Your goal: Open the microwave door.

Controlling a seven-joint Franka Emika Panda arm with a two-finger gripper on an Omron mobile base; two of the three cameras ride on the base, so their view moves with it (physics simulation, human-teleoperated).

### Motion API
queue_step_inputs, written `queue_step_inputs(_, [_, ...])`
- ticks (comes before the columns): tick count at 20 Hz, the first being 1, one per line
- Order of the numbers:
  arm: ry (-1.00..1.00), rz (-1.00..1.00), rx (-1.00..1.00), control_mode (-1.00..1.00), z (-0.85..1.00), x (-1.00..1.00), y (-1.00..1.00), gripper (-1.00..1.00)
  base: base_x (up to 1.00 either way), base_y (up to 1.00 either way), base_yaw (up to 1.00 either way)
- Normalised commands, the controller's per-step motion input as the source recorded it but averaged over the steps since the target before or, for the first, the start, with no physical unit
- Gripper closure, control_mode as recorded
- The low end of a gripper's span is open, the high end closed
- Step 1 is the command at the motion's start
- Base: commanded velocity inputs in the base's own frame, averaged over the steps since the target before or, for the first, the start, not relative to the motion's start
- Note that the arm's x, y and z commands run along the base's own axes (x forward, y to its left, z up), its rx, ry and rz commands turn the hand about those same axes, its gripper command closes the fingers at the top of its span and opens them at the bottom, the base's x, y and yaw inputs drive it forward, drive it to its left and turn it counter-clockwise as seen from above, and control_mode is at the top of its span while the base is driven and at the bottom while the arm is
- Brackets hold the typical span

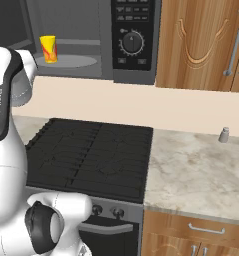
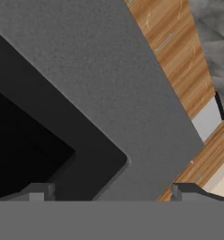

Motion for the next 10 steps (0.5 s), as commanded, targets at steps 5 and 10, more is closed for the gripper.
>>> queue_step_inputs(5, [0.01,0.00,0.00,-1.00,0.00,0.01,0.00,-1.00,0.00,0.00,0.00])
queue_step_inputs(10, [0.02,0.00,-0.08,-1.00,-0.13,0.00,0.42,-1.00,0.00,0.00,0.00])
